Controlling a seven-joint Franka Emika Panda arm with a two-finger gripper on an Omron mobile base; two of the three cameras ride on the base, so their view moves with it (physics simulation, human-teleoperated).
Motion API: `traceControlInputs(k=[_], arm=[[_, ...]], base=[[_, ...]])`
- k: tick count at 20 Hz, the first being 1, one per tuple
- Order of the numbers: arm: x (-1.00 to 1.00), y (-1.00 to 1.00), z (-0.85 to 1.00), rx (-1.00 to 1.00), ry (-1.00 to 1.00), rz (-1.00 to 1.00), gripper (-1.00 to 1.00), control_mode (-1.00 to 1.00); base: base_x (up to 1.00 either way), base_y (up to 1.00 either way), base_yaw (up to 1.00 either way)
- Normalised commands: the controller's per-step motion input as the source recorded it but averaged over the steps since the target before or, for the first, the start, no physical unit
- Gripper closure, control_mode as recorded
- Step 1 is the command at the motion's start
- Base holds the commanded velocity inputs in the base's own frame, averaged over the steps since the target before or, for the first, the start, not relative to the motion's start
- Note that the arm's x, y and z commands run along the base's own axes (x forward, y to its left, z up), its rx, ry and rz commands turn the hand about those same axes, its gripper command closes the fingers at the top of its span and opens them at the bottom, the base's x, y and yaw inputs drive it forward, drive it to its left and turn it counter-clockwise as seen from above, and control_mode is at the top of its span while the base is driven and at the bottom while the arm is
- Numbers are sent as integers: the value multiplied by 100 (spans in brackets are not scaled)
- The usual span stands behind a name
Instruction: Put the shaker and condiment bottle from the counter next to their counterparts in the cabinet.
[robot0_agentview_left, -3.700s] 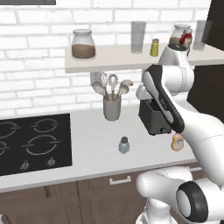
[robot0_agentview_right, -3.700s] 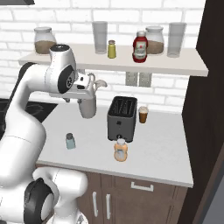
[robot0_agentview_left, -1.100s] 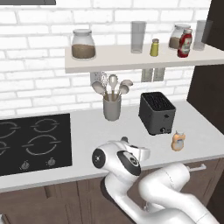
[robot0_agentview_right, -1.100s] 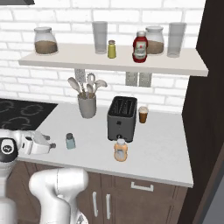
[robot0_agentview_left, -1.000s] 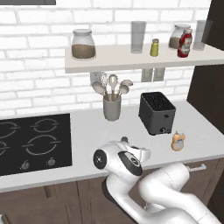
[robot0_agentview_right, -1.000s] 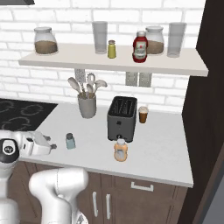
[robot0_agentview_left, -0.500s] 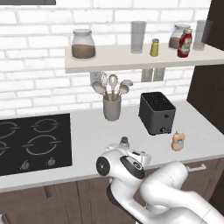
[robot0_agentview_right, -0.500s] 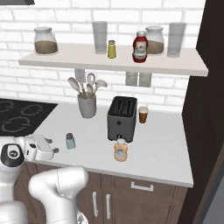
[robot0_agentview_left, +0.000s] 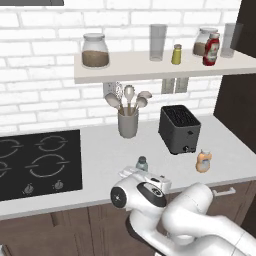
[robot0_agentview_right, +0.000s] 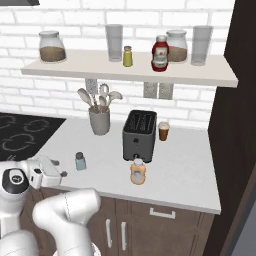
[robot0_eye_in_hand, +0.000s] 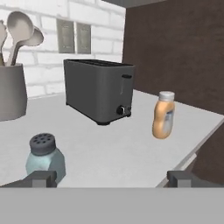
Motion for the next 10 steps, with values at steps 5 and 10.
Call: traceControlInputs(k=[5, 10], arm=[[12, 0, 0, 0, 0, 0, -100, -100], [10, 17, 0, 0, 0, 0, -100, -100]], base=[[0, 0, 0], [0, 0, 0]])
